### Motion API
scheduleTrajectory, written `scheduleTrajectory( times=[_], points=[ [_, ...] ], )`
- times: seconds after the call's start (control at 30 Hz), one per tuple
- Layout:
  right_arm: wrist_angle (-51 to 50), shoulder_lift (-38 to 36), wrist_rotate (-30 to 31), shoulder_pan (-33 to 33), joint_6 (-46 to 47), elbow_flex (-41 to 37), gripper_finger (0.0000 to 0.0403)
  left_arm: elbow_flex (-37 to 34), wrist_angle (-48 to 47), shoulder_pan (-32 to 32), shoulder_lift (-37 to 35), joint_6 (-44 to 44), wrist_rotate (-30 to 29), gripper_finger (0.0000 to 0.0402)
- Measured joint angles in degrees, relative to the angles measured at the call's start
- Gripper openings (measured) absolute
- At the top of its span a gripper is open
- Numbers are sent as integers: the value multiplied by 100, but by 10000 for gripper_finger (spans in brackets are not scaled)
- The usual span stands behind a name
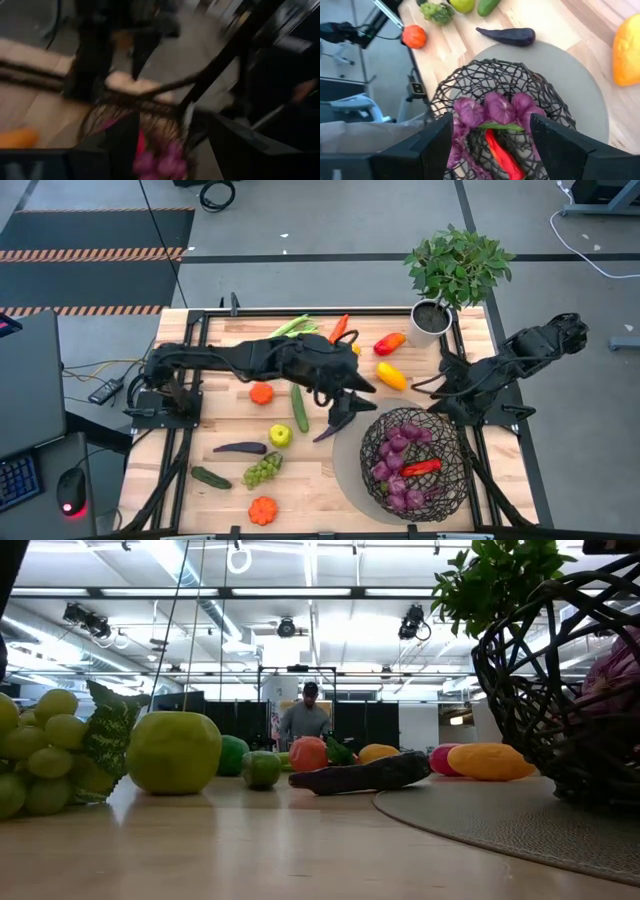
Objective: Build produce basket
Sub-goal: Put the green cucumber into the black basket
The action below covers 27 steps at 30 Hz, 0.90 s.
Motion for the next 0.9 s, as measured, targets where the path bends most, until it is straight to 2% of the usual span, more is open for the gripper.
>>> scheduleTrajectory(
  times=[0.27,0.47,0.63,0.73,0.9],
  points=[
    [84,672,17,4,-59,-2,268,-11,-2397,72,-40,544,0,207],
    [327,1099,-54,7,-31,-1,268,-13,-3435,66,-76,909,15,188],
    [456,1293,-80,151,70,-2,268,-128,-3839,92,-238,1122,-16,174],
    [457,1367,-21,275,236,0,268,-745,-3676,157,-529,948,-30,172],
    [457,1382,176,544,532,-1,268,-2467,-2601,281,-1280,-60,-140,172]
  ],
)
